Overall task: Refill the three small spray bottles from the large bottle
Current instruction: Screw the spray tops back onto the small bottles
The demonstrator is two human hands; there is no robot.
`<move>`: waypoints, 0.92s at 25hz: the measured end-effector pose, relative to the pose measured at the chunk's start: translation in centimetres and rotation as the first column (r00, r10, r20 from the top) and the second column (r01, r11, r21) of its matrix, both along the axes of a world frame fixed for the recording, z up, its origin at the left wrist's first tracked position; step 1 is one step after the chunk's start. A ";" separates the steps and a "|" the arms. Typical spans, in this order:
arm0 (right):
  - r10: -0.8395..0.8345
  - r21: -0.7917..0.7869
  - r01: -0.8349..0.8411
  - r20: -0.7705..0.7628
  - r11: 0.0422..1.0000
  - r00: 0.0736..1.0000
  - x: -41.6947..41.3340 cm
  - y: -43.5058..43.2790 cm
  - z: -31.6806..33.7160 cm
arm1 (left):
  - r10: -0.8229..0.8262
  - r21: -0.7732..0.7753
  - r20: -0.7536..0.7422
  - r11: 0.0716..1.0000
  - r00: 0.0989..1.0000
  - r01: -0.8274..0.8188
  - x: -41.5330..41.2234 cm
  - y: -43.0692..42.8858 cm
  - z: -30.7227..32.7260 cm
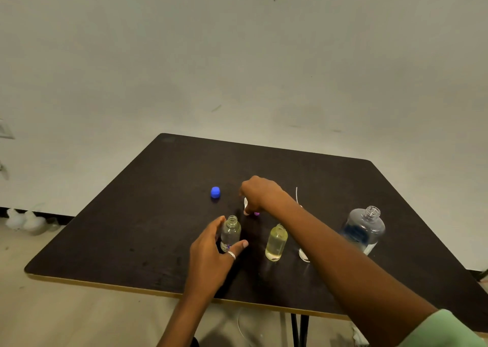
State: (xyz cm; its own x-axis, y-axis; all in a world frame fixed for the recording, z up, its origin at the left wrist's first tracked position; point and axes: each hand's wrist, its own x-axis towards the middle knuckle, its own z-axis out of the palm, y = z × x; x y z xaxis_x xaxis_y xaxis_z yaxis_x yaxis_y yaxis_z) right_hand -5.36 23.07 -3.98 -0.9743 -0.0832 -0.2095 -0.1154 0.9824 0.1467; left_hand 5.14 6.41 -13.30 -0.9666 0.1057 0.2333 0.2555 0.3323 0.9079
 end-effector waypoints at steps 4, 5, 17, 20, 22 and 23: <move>0.004 0.009 -0.004 -0.011 1.000 1.000 -0.2 -0.1 -1.0 | 0.004 0.040 -0.052 0.999 0.999 -0.002 0.1 0.1 -0.3; 0.007 0.010 -0.007 -0.016 1.000 1.000 -0.3 -0.1 -1.2 | 0.002 0.051 -0.064 0.999 0.998 0.001 0.1 0.1 -0.4; -0.005 -0.123 -0.004 -0.072 0.992 0.997 -0.4 0.3 -0.8 | 0.004 0.078 -0.097 0.997 0.995 0.003 0.0 0.1 -0.7; -0.011 -0.136 -0.005 -0.112 0.991 0.994 -0.9 0.6 -0.5 | 0.009 0.085 -0.106 0.996 0.994 0.000 0.1 0.1 -0.7; -0.011 -0.117 -0.002 -0.109 0.993 0.994 -1.4 0.8 -0.7 | 0.008 0.078 -0.112 0.997 0.994 0.001 0.0 0.1 -0.8; -0.013 -0.110 0.003 -0.091 0.994 0.996 -1.7 0.9 -0.8 | 0.007 0.078 -0.110 0.997 0.994 0.002 -0.1 0.1 -0.8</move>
